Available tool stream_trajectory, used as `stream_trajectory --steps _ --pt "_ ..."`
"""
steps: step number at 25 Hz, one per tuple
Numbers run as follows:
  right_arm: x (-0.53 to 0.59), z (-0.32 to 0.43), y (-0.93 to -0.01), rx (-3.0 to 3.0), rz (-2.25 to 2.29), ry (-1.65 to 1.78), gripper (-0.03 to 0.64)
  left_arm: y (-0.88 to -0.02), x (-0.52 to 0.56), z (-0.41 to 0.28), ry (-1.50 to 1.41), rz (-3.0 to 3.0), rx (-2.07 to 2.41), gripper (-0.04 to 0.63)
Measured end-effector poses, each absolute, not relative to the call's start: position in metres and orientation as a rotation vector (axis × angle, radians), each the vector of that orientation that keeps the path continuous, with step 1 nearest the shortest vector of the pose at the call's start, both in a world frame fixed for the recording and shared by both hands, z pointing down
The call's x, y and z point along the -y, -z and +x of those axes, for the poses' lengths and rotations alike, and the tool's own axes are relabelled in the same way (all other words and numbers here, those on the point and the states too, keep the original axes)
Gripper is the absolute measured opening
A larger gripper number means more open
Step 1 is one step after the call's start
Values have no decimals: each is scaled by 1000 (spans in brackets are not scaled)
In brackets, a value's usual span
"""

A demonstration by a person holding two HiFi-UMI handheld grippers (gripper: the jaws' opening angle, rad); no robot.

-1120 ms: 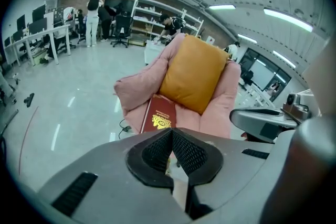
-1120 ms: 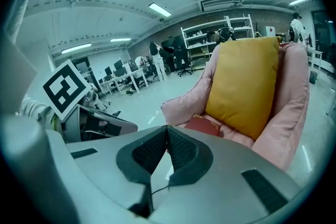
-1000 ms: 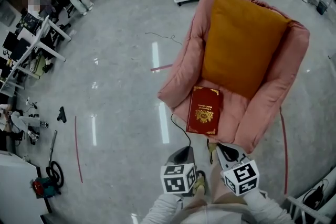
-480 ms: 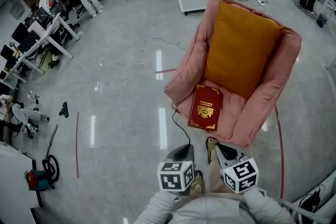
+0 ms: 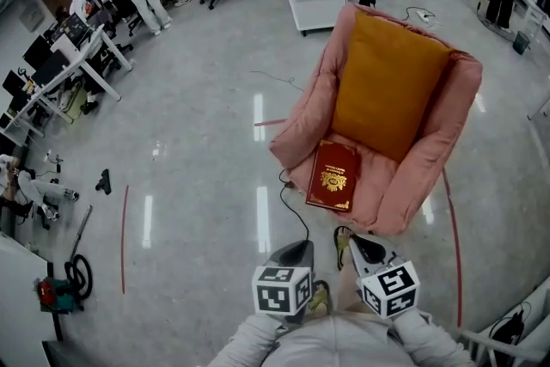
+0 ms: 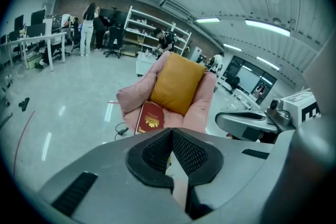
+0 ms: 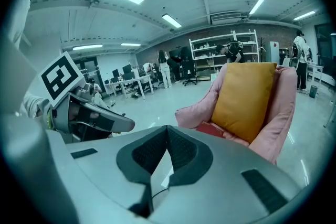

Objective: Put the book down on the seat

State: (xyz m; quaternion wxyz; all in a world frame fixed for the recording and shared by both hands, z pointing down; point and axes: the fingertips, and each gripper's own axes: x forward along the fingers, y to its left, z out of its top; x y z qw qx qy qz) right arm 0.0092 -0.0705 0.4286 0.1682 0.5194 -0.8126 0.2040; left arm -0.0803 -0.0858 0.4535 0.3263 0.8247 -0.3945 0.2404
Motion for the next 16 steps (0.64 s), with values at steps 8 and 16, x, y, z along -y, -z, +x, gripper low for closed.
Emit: stream_trajectory --steps 8,16 --pt "64 2 -422 2311 1500 -547 5 -449 81 -85 -620 2187 1022 6" --pt "62 0 -415 2316 1511 -534 5 -444 79 -87 -611 2189 1018 6"
